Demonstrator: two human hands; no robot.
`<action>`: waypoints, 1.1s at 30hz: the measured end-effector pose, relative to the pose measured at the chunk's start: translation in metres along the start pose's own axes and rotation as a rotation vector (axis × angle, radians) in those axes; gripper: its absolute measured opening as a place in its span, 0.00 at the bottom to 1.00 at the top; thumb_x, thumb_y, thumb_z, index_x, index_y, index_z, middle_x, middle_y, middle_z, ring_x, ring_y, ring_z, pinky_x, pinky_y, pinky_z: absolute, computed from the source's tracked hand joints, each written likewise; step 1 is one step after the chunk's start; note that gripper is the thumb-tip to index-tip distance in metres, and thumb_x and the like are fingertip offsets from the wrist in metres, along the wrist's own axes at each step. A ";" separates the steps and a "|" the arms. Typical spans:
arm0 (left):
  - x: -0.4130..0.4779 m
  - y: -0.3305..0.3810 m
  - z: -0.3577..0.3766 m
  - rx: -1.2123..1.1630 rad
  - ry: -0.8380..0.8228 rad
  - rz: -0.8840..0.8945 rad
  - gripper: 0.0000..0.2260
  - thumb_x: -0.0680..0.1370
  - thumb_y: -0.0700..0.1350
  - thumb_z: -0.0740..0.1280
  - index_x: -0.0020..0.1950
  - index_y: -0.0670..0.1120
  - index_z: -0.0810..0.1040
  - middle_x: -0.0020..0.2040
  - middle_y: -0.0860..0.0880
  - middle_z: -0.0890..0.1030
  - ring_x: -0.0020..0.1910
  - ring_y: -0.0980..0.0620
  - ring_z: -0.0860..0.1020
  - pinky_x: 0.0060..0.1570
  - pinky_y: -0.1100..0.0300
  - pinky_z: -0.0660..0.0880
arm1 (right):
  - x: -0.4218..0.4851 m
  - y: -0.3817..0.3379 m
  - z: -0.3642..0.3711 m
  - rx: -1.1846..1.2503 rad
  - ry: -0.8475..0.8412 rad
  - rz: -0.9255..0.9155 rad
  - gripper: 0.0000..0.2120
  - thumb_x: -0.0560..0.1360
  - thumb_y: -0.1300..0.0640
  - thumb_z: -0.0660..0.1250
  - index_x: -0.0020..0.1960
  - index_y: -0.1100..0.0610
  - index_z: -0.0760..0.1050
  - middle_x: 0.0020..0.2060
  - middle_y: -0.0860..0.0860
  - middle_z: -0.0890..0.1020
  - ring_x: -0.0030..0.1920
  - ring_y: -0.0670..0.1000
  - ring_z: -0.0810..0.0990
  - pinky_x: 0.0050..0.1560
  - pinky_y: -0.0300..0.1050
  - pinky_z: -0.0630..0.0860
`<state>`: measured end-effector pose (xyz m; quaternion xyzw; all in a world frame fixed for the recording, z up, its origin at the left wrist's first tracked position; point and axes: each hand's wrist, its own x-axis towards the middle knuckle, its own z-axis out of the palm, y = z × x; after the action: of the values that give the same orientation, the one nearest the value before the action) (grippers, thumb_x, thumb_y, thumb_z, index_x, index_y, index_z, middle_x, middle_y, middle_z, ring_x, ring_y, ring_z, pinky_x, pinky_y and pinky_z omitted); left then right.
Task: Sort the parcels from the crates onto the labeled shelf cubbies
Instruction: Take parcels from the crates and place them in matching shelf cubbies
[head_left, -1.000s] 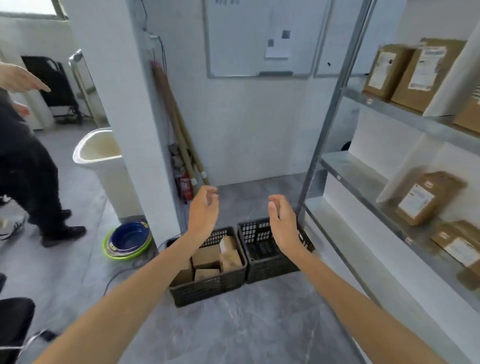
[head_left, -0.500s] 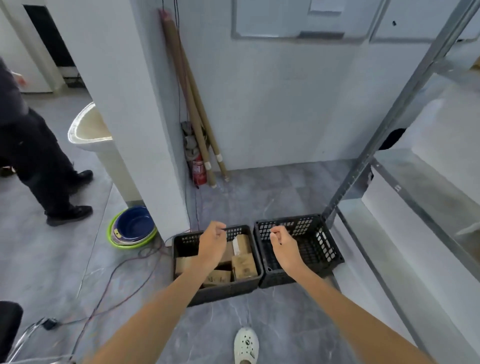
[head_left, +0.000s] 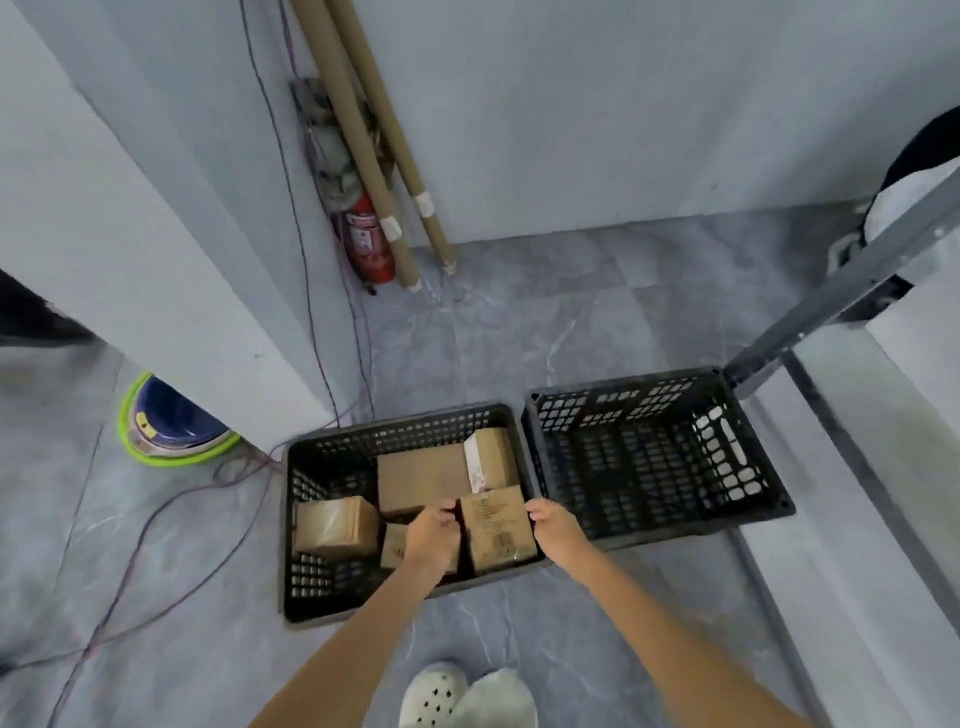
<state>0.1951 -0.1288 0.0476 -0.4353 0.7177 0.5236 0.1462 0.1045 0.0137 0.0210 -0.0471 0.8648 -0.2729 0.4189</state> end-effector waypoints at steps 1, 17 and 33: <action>0.027 -0.017 0.014 0.010 -0.027 -0.032 0.17 0.79 0.34 0.57 0.68 0.39 0.70 0.65 0.41 0.74 0.64 0.43 0.73 0.60 0.60 0.70 | 0.026 0.010 0.012 -0.009 -0.014 0.014 0.17 0.78 0.66 0.53 0.63 0.60 0.74 0.61 0.57 0.77 0.63 0.56 0.74 0.63 0.47 0.72; 0.177 -0.127 0.103 -0.165 -0.187 -0.263 0.07 0.78 0.41 0.62 0.56 0.47 0.73 0.56 0.47 0.78 0.55 0.50 0.75 0.62 0.50 0.71 | 0.170 0.086 0.112 -0.073 0.117 0.159 0.12 0.78 0.60 0.57 0.61 0.60 0.66 0.58 0.58 0.76 0.56 0.57 0.76 0.55 0.50 0.75; -0.086 0.196 -0.112 -0.437 -0.014 0.126 0.09 0.77 0.36 0.59 0.43 0.49 0.73 0.49 0.43 0.77 0.50 0.43 0.78 0.42 0.53 0.76 | -0.137 -0.169 -0.156 0.283 0.387 -0.153 0.17 0.76 0.56 0.66 0.62 0.60 0.67 0.57 0.56 0.76 0.58 0.54 0.76 0.52 0.42 0.71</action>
<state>0.1193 -0.1722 0.2729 -0.4070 0.6121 0.6777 0.0206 0.0511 -0.0194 0.2810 -0.0003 0.8759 -0.4261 0.2263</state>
